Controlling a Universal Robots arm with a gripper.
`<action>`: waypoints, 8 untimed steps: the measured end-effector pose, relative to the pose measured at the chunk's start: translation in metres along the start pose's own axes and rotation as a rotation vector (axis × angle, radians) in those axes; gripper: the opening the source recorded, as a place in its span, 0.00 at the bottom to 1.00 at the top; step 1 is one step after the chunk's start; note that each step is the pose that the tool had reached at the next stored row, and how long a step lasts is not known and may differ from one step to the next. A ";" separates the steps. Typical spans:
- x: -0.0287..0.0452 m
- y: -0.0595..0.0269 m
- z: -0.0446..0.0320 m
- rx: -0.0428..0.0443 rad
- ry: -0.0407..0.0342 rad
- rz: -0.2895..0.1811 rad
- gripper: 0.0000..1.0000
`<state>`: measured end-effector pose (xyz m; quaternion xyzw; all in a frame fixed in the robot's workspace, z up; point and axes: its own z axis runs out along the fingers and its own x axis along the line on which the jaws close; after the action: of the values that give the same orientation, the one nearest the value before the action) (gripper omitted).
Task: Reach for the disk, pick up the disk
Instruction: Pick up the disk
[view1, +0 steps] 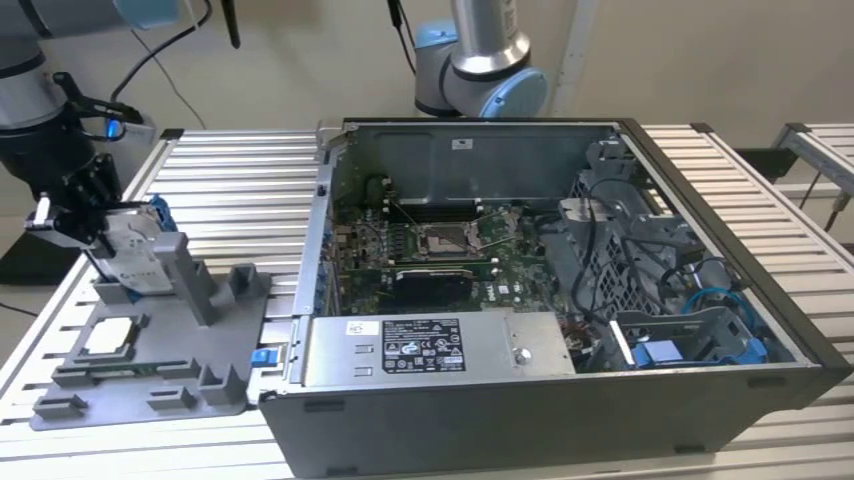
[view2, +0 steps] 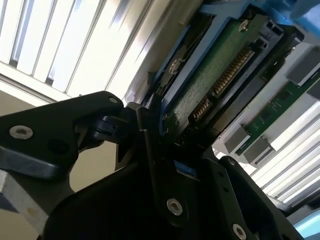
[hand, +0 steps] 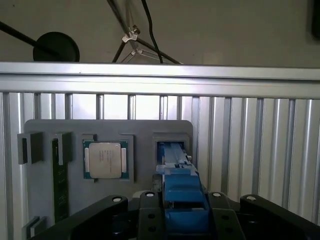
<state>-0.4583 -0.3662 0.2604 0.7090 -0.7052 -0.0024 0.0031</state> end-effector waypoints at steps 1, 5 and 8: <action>-0.0001 0.0000 0.0001 0.0001 0.0007 0.000 0.00; 0.0000 0.0000 0.0001 0.0001 0.0168 0.000 0.00; 0.0000 0.0001 0.0000 0.0003 0.0000 0.000 0.00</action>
<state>-0.4583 -0.3662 0.2604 0.7090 -0.7052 -0.0023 0.0030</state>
